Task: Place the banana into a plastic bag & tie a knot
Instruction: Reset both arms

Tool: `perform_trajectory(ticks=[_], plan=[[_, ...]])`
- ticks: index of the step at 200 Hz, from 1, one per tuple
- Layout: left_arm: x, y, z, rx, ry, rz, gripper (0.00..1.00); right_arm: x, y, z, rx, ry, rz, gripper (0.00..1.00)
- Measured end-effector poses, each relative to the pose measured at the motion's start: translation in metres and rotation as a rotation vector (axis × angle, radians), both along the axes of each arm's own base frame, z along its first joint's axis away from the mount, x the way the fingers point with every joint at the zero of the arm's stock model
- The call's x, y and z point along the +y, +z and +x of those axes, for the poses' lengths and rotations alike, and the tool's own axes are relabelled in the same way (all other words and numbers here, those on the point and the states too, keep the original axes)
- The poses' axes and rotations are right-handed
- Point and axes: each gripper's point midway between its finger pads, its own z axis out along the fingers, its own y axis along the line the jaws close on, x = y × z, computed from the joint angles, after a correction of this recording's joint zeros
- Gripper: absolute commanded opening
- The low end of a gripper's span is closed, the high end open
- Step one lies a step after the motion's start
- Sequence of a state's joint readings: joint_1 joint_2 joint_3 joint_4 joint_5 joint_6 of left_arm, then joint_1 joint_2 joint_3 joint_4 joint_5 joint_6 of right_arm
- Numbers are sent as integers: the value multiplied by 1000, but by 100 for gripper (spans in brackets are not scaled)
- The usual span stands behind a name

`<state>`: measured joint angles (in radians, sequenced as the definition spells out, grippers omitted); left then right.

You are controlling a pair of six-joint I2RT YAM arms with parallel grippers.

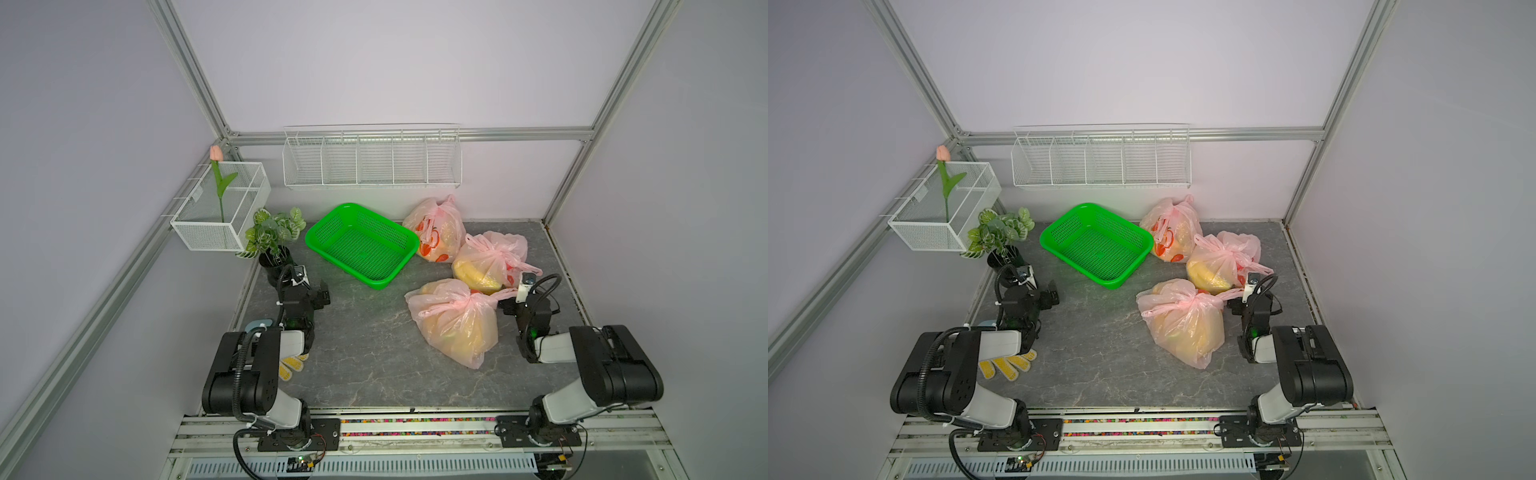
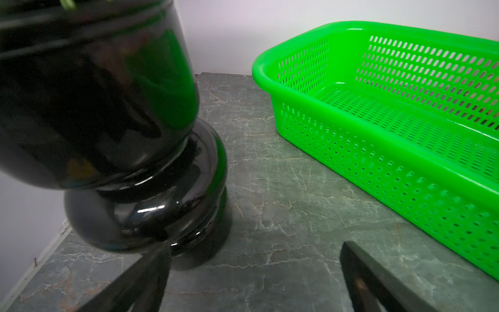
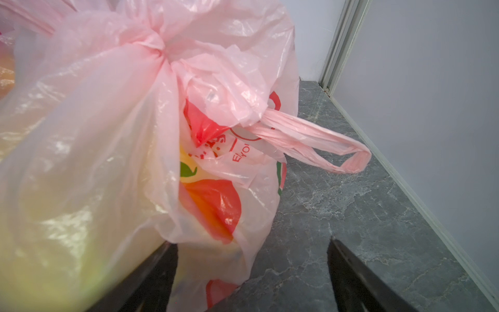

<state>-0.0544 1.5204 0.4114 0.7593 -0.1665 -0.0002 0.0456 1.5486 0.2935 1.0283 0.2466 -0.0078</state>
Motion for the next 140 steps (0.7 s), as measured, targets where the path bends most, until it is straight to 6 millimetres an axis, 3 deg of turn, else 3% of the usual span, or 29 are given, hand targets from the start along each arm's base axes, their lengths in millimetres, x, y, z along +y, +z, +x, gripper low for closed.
perform_trajectory(ticks=[140], plan=[[-7, -2, -1, 4, -51, -17, 100, 0, 1, -1, -6, -1, 0, 89]])
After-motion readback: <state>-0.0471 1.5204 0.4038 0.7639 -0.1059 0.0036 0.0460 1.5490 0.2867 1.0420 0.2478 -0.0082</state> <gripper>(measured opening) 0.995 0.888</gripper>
